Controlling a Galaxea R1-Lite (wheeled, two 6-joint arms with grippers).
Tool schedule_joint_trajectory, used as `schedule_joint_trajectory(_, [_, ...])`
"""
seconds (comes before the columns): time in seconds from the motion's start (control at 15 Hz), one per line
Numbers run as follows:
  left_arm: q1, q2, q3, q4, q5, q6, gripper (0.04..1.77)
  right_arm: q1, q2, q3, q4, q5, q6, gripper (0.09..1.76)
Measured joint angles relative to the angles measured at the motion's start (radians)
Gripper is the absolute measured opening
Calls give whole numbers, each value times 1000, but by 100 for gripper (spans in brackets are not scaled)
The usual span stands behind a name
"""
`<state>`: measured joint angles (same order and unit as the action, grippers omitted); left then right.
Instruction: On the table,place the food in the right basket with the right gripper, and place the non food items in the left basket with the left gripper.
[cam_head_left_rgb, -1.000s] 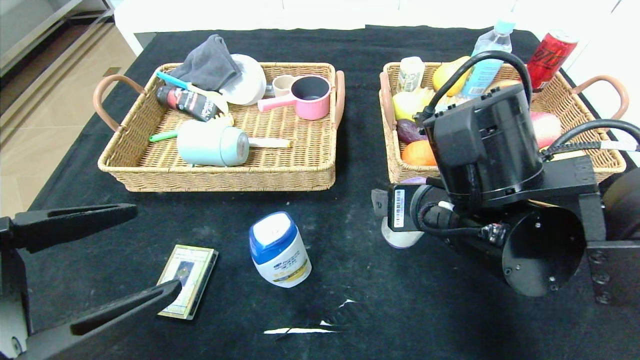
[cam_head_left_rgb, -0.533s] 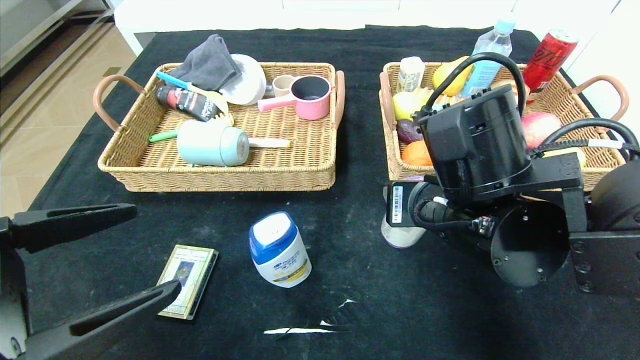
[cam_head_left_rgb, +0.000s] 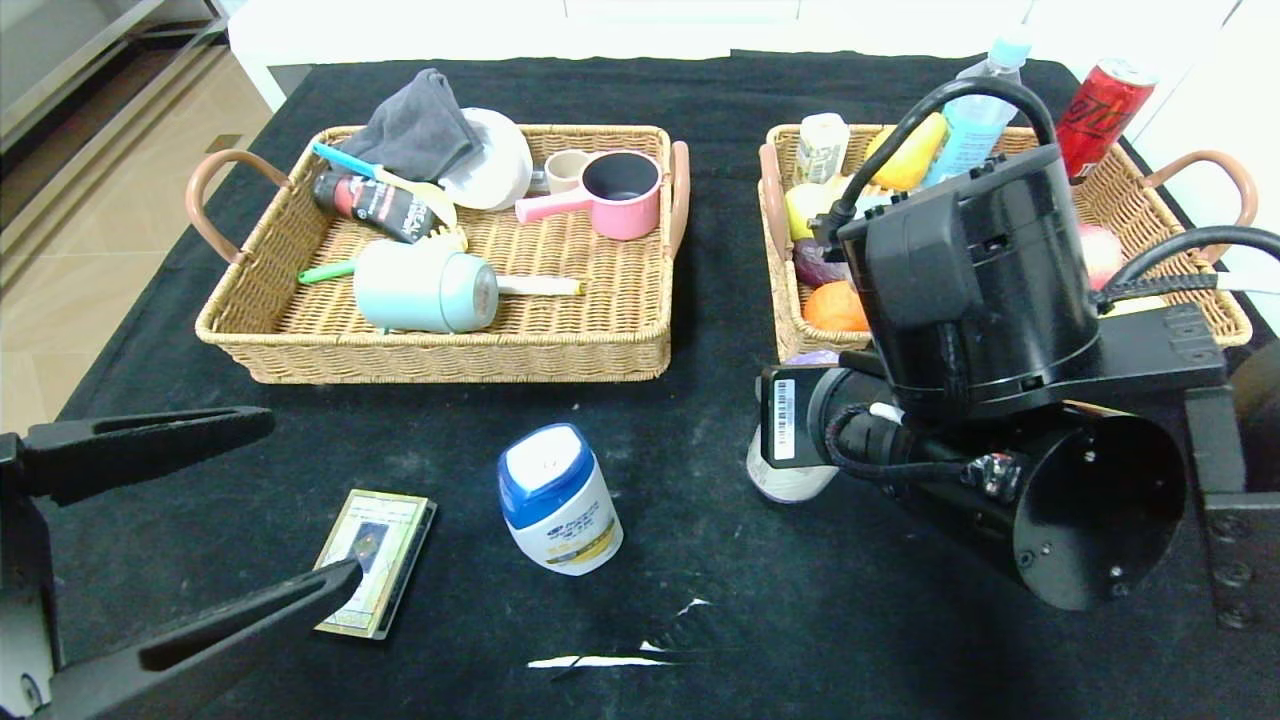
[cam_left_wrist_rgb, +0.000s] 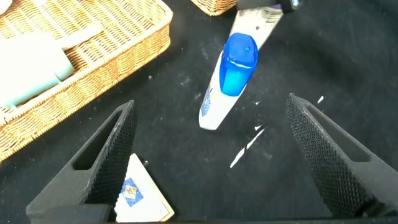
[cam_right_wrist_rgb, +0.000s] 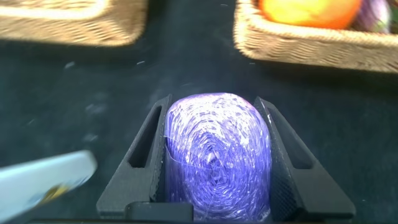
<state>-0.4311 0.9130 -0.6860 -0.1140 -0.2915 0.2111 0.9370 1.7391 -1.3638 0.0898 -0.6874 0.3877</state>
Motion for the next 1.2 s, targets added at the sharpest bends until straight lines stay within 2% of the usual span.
schedule_joint_trajectory(0.33, [0, 1, -1, 1, 0, 0, 172, 77, 35, -93, 0, 0, -53, 90])
schedule_joint_trajectory(0.8, [0, -12, -2, -1, 0, 7, 172, 111, 187, -302, 11, 2, -97, 89])
schedule_joint_trajectory(1.2, [0, -23, -3, 0, 0, 10, 172, 104, 250, -334, 2, -2, -97, 89])
